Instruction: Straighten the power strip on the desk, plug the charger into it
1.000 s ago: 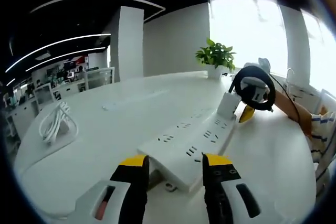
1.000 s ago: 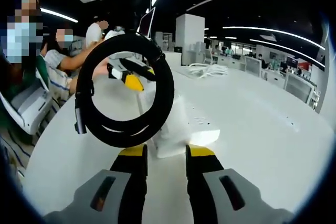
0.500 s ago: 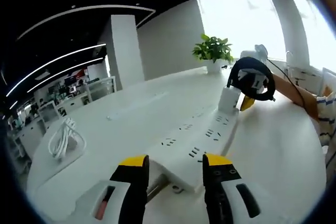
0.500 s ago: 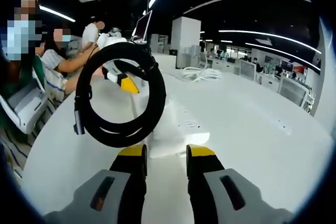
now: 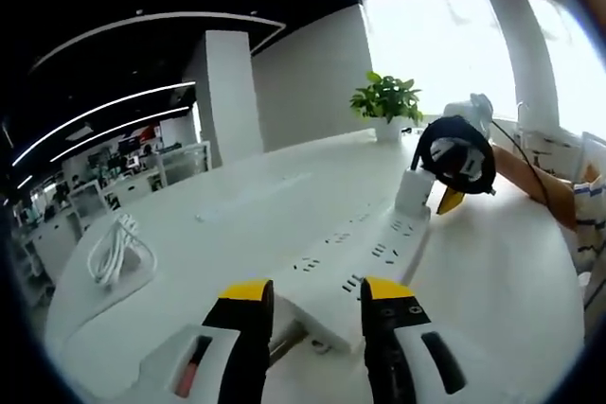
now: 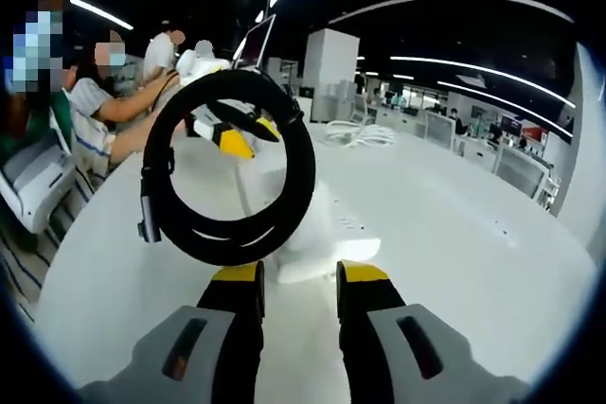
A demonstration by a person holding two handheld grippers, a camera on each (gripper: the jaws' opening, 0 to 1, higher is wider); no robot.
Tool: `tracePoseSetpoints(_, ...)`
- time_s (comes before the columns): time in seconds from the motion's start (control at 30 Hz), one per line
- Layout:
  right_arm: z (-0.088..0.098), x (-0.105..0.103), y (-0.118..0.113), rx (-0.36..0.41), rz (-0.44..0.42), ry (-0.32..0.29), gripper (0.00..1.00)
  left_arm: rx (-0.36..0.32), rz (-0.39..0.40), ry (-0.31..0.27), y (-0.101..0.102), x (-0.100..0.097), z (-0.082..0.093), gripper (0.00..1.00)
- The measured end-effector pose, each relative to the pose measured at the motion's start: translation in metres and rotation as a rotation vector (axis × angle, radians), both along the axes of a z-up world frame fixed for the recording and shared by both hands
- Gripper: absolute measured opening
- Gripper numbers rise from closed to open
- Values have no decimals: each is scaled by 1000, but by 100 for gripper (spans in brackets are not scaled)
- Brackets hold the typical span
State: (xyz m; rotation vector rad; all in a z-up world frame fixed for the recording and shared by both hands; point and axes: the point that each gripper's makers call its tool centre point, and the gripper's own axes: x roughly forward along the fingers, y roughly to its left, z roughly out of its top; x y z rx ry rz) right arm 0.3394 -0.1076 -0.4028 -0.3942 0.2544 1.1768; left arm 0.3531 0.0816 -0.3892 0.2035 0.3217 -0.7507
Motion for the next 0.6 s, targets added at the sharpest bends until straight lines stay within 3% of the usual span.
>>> tracePoseSetpoints(0.37, 8, 1, -13, 45, -87, -29, 29, -18, 58, -32, 9, 4, 8, 35)
tracePoseSetpoints(0.53, 0, -4, -18, -8, -129, -66, 31, -32, 69, -32, 11, 2, 9, 33)
tracePoseSetpoints(0.6, -2, 0, -25, -32, -182, -89, 30, -33, 69, -28, 10, 1, 7, 33)
